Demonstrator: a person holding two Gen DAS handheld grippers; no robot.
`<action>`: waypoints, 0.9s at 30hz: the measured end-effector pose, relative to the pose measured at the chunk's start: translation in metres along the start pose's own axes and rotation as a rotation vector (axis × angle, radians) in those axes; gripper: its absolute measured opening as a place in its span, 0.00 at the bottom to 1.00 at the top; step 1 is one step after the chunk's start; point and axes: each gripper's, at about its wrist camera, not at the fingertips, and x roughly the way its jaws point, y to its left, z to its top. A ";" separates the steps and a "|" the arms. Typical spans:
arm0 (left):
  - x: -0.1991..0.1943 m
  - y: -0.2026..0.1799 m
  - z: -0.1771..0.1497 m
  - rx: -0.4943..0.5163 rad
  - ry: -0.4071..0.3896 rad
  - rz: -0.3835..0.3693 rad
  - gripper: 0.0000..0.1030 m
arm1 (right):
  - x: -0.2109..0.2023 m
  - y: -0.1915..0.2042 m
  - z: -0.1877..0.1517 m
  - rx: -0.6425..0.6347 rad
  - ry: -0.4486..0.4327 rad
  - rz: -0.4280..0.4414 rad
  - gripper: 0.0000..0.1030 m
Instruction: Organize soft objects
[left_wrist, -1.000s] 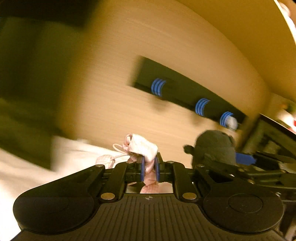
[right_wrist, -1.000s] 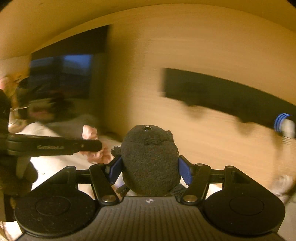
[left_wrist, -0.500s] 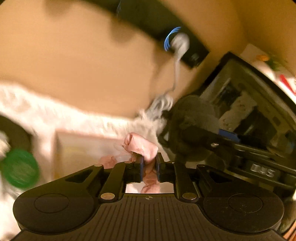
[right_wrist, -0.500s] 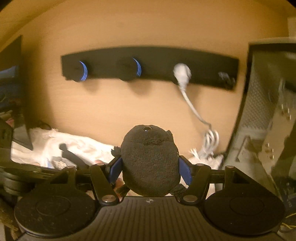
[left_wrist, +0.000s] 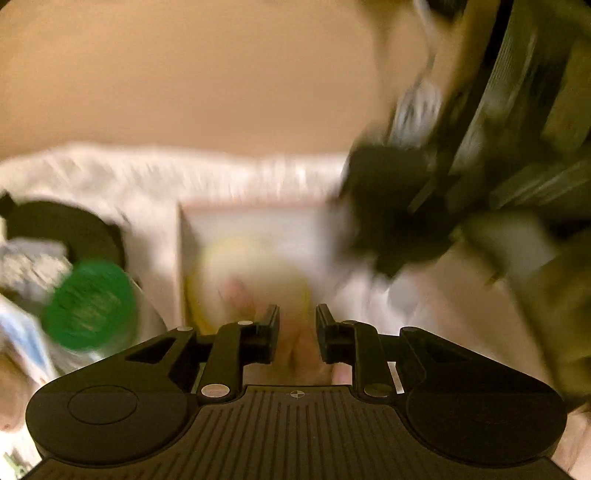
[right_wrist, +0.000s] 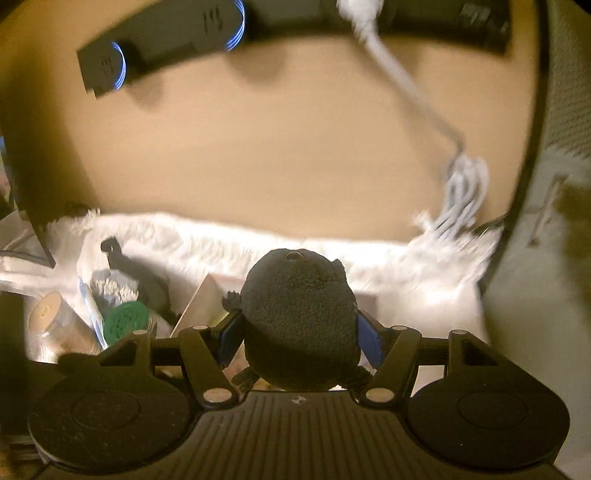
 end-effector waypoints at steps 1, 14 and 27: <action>-0.011 0.004 0.000 -0.015 -0.041 0.010 0.23 | 0.012 0.002 -0.002 0.003 0.025 0.005 0.63; -0.098 0.064 -0.024 -0.229 -0.127 0.002 0.23 | 0.068 0.017 -0.028 0.031 0.200 -0.045 0.68; -0.175 0.162 -0.096 -0.408 -0.194 0.252 0.23 | -0.029 0.083 -0.041 -0.134 -0.116 -0.028 0.76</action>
